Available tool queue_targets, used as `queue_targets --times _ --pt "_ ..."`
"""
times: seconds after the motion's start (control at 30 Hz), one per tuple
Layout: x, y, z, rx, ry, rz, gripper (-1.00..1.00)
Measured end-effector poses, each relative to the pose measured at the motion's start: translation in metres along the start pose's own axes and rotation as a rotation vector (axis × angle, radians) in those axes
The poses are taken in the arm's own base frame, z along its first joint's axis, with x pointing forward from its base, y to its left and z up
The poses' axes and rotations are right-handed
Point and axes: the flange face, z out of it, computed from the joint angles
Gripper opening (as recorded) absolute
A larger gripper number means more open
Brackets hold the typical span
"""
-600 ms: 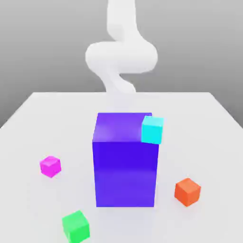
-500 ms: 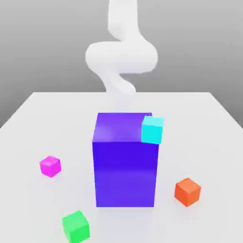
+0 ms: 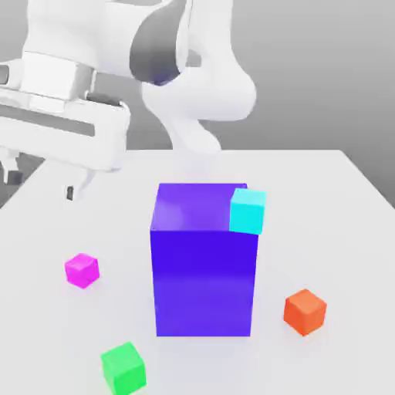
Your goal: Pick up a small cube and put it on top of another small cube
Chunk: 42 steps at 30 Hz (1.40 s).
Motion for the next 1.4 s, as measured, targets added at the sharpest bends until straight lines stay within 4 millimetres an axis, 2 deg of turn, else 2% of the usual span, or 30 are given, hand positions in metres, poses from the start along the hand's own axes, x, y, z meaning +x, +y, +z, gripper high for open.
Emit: queue_targets --times 0.17,0.37,0.43,0.77,0.8,1.03,1.4 --pt "-0.016 0.069 0.067 -0.081 -0.099 0.079 0.00" --pt "-0.060 0.146 0.125 -0.139 -0.230 0.180 0.00" --pt "-0.066 0.153 0.136 -0.144 -0.243 0.192 0.00" --pt "-0.083 0.163 0.192 -0.148 -0.246 0.196 0.00" --pt "-0.084 0.164 0.195 -0.148 -0.248 0.196 -1.00" --pt "-0.084 0.164 0.194 -0.147 -0.249 0.197 -1.00" --pt "-0.068 0.158 0.137 -0.147 -0.248 0.203 -1.00"
